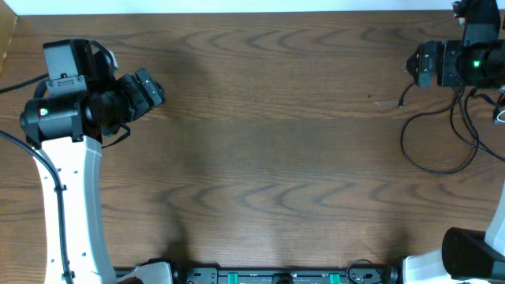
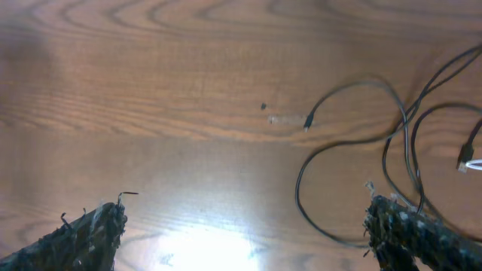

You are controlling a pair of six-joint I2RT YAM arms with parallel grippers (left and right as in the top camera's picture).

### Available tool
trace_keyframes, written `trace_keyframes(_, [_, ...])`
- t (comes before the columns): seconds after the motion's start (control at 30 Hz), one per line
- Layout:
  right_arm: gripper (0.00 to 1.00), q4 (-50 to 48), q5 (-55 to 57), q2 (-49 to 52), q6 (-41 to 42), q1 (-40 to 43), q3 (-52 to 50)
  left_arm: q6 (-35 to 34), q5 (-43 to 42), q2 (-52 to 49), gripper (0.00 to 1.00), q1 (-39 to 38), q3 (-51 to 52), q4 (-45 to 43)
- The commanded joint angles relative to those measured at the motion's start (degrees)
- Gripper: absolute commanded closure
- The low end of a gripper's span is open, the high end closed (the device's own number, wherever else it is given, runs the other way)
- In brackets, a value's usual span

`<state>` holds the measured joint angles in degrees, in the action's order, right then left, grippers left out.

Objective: Untangle cables

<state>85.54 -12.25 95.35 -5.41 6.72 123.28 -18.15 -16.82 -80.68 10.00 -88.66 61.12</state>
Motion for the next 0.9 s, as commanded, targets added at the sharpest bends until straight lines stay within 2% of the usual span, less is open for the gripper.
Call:
trace_keyframes(0.0, [0.01,1.4,-0.3,-0.4,0.7,0.0,0.3,0.5,-0.1,-0.5,0.07,-0.1,-0.4,0.1])
trace_keyframes(0.17, [0.01,1.3,1.3,-0.2,0.6,0.5,0.3,0.5,-0.1,-0.5,0.07,-0.1,-0.4,0.1])
trace_keyframes(0.3, [0.01,-0.6,7.0,-0.3,0.4,0.8,0.3,0.5,-0.1,-0.5,0.07,-0.1,-0.4,0.1])
trace_keyframes(0.5, [0.01,-10.4,7.2,-3.8,-5.7,0.4,-2.4,0.5,-0.1,-0.5,0.07,-0.1,-0.4,0.1])
trace_keyframes(0.67, [0.01,-20.4,6.7,-10.7,-6.1,-0.8,-11.9,0.5,-0.1,-0.5,0.07,-0.1,-0.4,0.1])
trace_keyframes(0.87, [0.01,-38.0,5.6,-22.2,-8.3,-0.8,-32.0,0.5,-0.1,-0.5,0.07,-0.1,-0.4,0.1])
